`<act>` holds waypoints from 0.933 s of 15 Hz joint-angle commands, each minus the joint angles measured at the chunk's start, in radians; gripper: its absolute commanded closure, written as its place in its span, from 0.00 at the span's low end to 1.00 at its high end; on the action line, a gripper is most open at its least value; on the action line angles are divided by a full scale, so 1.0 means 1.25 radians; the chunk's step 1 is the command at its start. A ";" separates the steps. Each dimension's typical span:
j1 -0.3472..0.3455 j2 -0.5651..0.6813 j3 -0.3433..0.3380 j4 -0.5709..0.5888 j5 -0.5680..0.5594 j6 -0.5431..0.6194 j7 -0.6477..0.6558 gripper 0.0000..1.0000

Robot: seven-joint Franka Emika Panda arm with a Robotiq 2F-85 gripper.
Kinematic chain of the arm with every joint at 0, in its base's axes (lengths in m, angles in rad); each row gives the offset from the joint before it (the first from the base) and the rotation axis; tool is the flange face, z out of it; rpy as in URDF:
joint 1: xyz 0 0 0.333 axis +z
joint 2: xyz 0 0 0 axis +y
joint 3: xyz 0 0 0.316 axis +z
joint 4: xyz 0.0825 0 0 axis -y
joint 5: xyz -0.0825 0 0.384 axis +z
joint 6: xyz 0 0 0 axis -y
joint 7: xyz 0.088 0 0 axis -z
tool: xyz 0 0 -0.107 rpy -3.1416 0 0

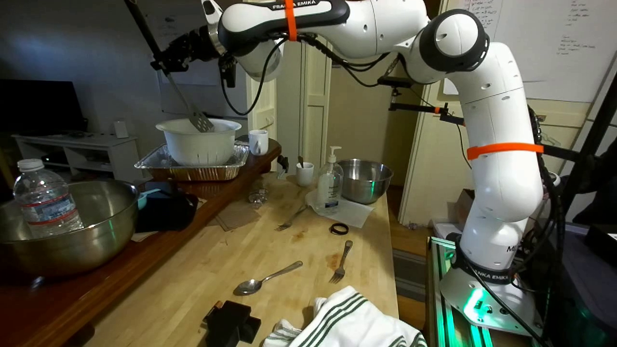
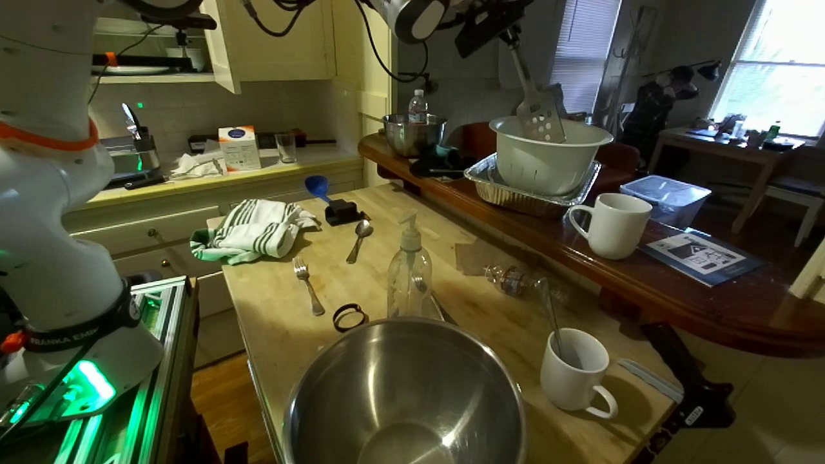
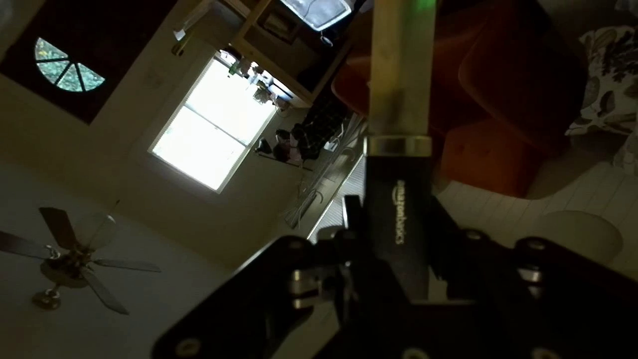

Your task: Put the spatula inside the dish

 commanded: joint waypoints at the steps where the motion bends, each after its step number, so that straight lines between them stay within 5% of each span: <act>1: -0.026 0.007 0.039 -0.021 0.019 -0.011 -0.020 0.92; 13: -0.046 0.005 0.032 -0.095 0.014 -0.020 0.007 0.92; 14: -0.047 0.005 0.029 -0.096 0.015 -0.021 0.011 0.77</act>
